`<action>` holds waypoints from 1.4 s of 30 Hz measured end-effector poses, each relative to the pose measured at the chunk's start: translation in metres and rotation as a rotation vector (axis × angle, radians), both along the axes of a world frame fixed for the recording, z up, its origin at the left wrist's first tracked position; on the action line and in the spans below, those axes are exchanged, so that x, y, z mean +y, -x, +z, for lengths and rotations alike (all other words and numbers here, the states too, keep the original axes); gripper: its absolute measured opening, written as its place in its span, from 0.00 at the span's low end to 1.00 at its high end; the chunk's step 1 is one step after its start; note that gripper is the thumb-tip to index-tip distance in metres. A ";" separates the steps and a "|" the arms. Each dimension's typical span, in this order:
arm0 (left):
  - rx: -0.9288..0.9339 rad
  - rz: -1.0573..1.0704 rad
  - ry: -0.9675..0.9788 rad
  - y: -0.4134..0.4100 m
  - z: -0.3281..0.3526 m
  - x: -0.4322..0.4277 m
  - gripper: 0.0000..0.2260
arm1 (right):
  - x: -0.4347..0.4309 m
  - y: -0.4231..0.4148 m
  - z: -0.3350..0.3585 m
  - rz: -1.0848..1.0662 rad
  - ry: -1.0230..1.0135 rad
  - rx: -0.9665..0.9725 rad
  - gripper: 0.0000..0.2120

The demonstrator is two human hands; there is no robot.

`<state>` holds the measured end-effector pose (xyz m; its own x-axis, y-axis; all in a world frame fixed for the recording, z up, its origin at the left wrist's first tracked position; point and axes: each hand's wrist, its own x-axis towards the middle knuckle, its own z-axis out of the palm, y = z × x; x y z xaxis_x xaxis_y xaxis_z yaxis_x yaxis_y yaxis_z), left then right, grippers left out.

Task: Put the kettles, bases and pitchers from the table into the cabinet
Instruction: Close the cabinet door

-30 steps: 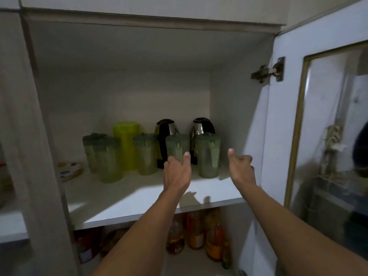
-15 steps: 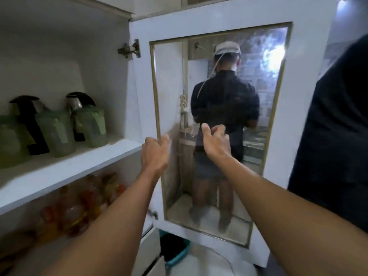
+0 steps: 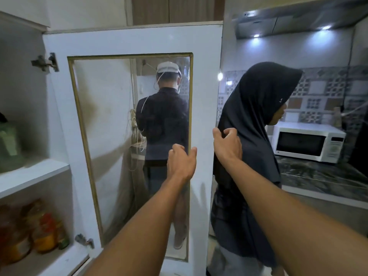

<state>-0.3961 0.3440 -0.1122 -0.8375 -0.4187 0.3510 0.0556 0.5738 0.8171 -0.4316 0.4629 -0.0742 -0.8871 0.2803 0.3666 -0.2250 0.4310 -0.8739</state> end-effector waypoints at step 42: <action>0.002 0.572 0.371 -0.289 -0.023 -0.046 0.18 | -0.126 -0.245 0.014 0.763 -0.202 0.513 0.19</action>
<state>-0.1068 0.2977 -0.1352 -0.5199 -0.6468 0.5579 -0.3386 0.7557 0.5606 -0.1865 0.3371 -0.0600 -0.5215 -0.4219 0.7416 -0.8458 0.1408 -0.5146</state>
